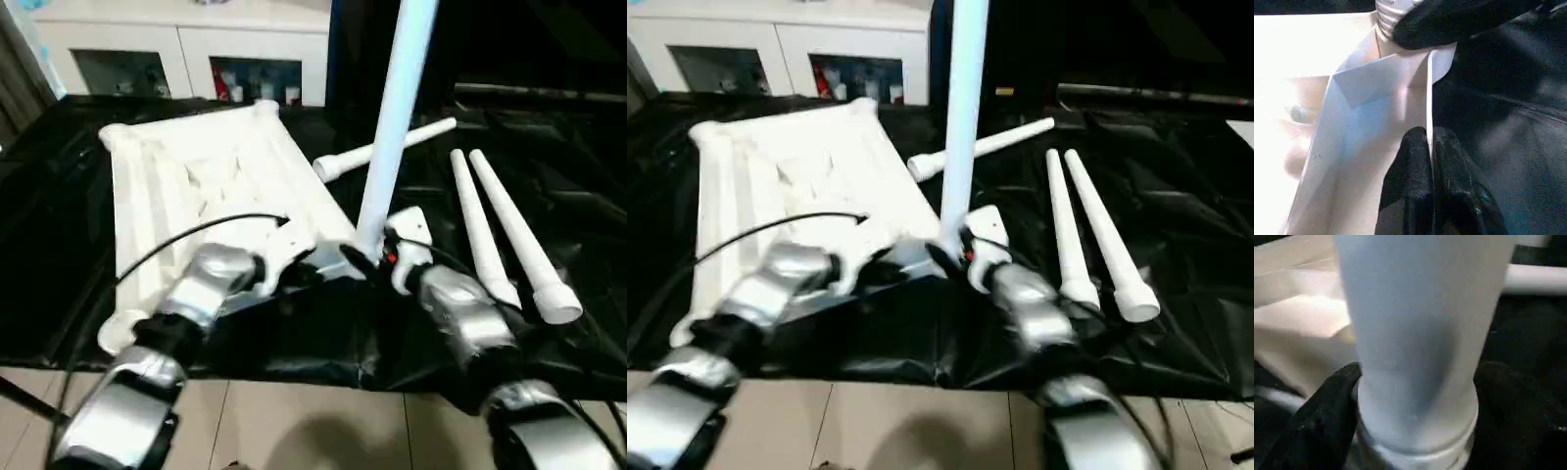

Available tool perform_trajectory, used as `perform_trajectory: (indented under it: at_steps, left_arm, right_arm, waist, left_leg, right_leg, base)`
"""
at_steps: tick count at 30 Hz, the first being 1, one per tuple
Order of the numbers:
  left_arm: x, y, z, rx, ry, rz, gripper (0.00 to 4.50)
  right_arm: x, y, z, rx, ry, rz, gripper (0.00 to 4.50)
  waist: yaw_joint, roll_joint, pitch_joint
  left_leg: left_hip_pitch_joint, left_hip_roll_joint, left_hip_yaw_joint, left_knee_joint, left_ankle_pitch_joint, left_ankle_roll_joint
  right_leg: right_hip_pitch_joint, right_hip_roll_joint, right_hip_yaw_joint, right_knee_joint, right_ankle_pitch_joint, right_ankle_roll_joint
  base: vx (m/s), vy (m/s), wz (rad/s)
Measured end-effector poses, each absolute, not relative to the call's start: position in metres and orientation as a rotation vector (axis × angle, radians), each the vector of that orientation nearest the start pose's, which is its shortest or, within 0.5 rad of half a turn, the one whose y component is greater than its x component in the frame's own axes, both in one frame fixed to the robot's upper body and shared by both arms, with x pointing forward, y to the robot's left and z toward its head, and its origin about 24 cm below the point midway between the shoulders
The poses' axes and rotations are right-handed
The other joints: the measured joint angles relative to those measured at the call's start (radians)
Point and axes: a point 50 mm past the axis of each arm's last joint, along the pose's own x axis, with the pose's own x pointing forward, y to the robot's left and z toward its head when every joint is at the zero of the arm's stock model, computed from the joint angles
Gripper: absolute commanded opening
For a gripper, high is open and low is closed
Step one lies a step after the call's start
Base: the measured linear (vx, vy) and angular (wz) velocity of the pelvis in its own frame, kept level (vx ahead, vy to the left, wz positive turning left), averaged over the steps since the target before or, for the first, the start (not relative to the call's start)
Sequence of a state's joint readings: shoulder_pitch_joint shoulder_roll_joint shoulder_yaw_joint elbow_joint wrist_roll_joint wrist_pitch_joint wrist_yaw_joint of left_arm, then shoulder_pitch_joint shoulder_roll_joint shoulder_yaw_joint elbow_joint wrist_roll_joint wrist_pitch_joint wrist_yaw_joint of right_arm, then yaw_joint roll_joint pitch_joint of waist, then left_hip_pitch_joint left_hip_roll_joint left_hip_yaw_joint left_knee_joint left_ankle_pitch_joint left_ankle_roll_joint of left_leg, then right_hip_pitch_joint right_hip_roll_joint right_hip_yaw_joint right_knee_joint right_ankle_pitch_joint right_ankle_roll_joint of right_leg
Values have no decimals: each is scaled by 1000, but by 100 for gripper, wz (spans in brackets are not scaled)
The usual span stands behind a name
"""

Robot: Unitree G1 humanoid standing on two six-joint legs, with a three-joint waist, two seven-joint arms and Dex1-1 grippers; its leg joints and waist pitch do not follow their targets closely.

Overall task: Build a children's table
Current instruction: Rotate leg to tighten

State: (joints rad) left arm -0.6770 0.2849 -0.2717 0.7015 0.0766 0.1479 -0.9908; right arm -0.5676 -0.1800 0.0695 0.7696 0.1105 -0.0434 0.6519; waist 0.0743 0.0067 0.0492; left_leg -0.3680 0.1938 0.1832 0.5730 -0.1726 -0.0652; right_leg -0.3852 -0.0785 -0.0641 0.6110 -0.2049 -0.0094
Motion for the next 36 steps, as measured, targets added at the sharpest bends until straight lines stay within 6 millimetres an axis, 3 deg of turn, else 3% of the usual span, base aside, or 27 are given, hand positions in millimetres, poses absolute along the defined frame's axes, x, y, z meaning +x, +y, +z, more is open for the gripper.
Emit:
perform_trajectory:
  at_steps: [9,16,25,27,36]
  left_arm:
    - [324,132,54,402,465,-1255,0]
    - [322,134,54,406,466,-1261,0]
    - [321,135,54,406,470,-1264,0]
    - [322,133,53,399,466,-1252,0]
    - [350,81,49,378,461,-979,0]
  right_arm:
    - [326,-130,40,-97,251,959,392]
    - [324,-129,40,-83,271,998,322]
    - [321,-127,39,-77,275,1004,282]
    - [322,-123,37,-70,272,965,279]
    - [355,-107,31,38,285,295,277]
  waist:
    - [11,-1,1]
    - [13,-1,1]
    - [13,-1,1]
    - [11,-2,1]
    - [2,-2,0]
  left_leg:
    - [-3,0,1,0,0,0]
    - [-4,0,2,0,1,1]
    - [-4,1,3,1,1,1]
    - [-3,1,3,1,1,1]
    - [3,0,3,1,1,0]
  right_leg:
    - [-3,0,1,0,-1,0]
    - [-5,0,1,0,-1,0]
    - [-5,0,1,0,-1,0]
    - [-5,0,1,1,-1,0]
    - [1,-1,3,2,0,0]
  base:
    - [0,0,0]
    - [0,0,0]
    - [0,0,0]
    - [0,0,0]
    - [0,0,0]
